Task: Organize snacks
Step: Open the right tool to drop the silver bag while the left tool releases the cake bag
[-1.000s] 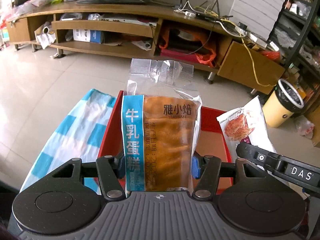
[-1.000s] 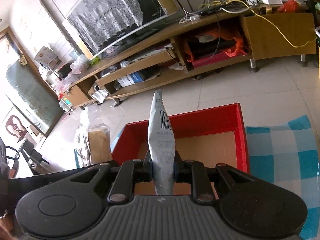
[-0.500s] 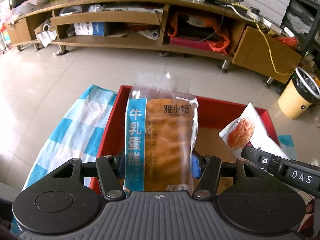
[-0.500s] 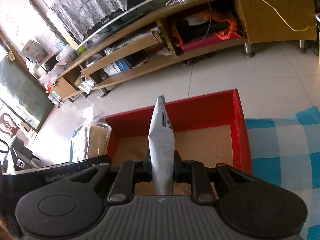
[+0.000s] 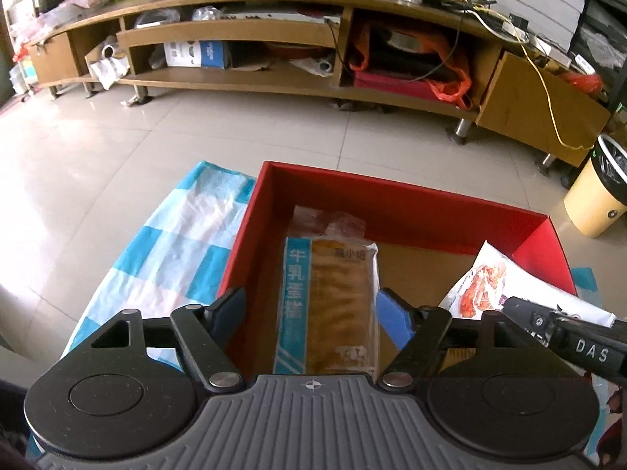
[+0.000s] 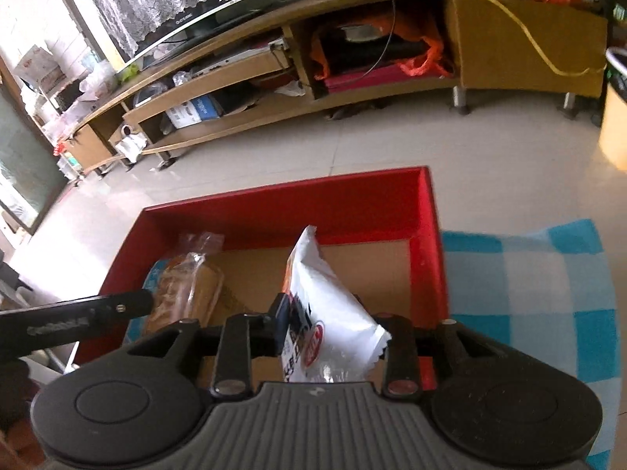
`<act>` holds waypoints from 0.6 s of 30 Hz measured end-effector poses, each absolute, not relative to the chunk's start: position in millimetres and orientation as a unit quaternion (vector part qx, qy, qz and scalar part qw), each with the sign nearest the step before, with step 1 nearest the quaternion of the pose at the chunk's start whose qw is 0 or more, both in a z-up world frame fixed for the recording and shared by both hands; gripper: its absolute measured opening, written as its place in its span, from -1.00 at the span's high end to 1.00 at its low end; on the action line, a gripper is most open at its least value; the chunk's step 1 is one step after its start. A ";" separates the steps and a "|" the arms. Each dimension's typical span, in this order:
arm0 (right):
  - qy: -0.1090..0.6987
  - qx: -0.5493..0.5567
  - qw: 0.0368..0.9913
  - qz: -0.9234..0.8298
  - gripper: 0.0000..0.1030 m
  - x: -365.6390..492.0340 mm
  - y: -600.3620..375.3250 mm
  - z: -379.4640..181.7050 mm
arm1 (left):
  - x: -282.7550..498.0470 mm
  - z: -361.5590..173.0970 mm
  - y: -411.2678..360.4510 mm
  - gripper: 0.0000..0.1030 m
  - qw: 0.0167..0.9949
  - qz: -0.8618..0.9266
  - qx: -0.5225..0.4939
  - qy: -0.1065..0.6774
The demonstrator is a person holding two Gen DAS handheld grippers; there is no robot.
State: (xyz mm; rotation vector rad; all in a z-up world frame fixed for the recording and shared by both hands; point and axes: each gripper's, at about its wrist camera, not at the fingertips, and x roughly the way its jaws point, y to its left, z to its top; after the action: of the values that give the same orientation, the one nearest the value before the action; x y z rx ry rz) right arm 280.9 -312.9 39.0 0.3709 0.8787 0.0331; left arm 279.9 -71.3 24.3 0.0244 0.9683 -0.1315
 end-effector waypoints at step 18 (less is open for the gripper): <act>0.356 0.118 0.927 0.001 0.03 255.3 -309.5 88.2 | 249.8 48.8 -57.1 -0.69 0.885 -0.073 -0.024 0.460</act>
State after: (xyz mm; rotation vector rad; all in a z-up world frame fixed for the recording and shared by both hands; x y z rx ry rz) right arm 255.3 -309.5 88.2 0.2421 0.7305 0.0025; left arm 249.8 -57.1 48.8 -0.0493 0.9571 -0.1520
